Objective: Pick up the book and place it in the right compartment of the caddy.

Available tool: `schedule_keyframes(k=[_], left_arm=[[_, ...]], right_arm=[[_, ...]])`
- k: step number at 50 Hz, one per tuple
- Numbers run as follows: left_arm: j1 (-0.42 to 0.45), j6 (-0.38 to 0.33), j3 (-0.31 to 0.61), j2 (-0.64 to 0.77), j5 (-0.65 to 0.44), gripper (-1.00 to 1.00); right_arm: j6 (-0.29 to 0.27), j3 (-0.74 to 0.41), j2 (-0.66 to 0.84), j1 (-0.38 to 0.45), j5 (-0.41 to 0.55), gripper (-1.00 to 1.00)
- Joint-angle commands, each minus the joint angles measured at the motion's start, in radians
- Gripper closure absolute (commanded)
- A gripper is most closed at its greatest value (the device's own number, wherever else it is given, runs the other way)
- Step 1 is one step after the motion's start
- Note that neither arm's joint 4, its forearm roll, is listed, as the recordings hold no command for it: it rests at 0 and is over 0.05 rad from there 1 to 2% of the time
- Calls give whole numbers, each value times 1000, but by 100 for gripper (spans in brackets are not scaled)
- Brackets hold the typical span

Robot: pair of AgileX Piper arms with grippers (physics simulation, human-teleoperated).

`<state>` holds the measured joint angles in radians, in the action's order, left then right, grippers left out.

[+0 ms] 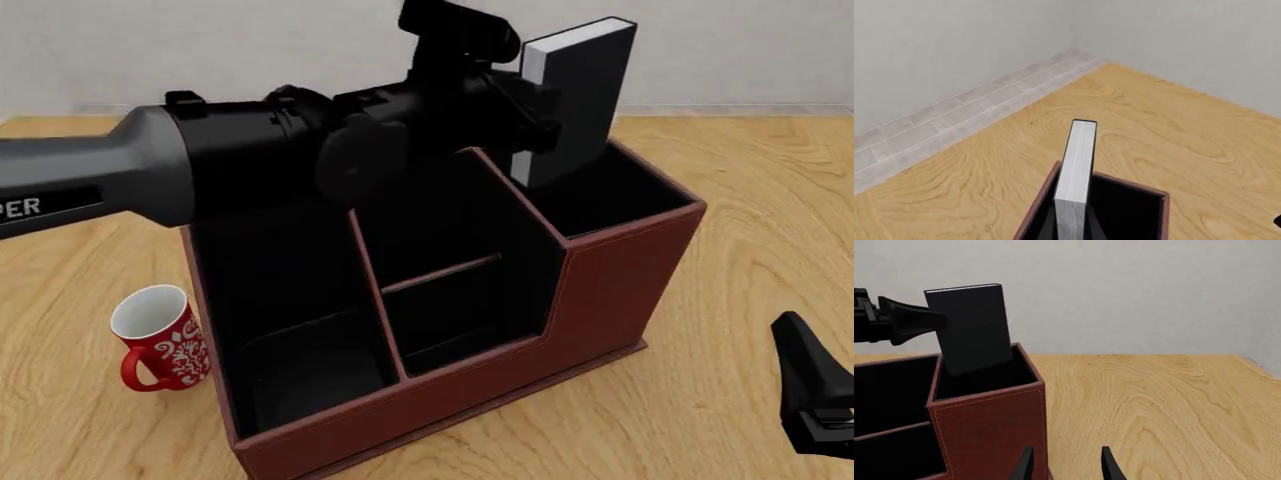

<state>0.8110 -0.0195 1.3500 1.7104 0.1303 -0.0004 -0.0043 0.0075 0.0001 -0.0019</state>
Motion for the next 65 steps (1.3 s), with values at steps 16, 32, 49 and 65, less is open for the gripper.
schedule_keyframes(k=[16,32,49,65], left_arm=[[0,-80,-8,41,23,100],[-3,-69,-23,35,29,-100],[3,-74,-32,-13,19,-100],[21,-90,-89,-178,11,-100]], right_arm=[[0,0,0,0,0,-100],[0,0,0,0,0,-100],[0,0,0,0,0,-100],[0,0,0,0,0,-100]])
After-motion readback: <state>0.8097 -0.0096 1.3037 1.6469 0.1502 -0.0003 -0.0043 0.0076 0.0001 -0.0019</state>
